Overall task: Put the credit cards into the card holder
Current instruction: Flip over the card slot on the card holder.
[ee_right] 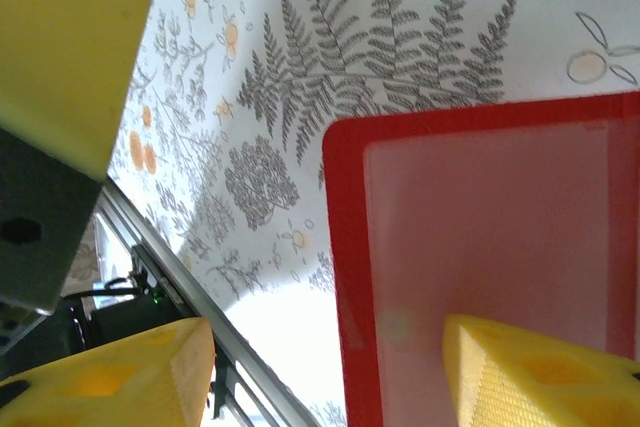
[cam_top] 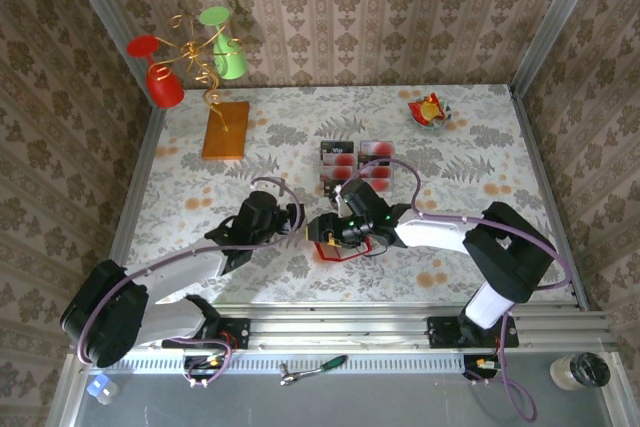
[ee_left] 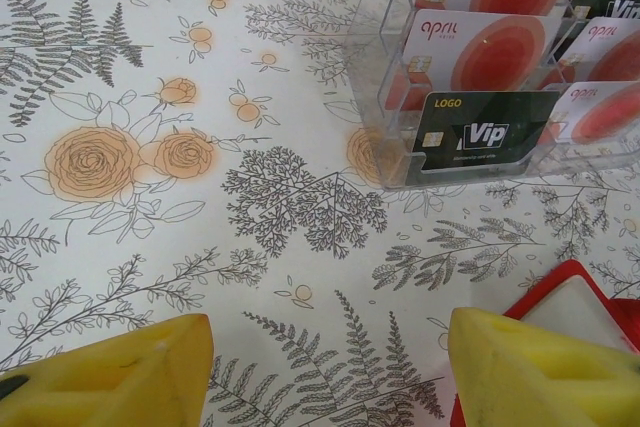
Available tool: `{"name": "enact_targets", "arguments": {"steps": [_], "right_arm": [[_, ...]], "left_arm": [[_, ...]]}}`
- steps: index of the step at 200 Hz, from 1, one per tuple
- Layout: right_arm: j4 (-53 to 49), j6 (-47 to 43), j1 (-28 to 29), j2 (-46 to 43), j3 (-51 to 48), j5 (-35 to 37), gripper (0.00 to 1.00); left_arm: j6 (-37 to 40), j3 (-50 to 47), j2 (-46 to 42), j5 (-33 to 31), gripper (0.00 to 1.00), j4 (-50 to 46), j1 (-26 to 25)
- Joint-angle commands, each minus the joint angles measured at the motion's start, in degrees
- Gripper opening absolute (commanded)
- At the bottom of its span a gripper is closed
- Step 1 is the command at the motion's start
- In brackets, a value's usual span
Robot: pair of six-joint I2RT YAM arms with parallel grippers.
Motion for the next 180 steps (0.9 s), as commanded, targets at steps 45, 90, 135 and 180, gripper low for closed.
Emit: {"name": "enact_targets", "arguments": {"steps": [45, 90, 135, 180], "right_arm": [[9.74, 7.17, 0.99, 7.07, -1.49, 3.70, 0.61], [10.26, 7.45, 0.90, 6.07, -2.28, 4.53, 0.52], [9.30, 7.11, 0.82, 5.25, -2.64, 5.51, 0.06], [8.57, 7.33, 0.80, 7.07, -2.74, 6.23, 0.00]], "left_arm": [[-1.06, -2.37, -3.15, 1.93, 0.65, -2.72, 1.20], [-2.07, -3.41, -4.68, 2.77, 0.65, -4.64, 1.35], [-3.08, -3.73, -3.86, 3.97, 0.65, -4.37, 1.20], [-3.11, -3.69, -2.78, 4.55, 0.65, -4.54, 0.75]]}}
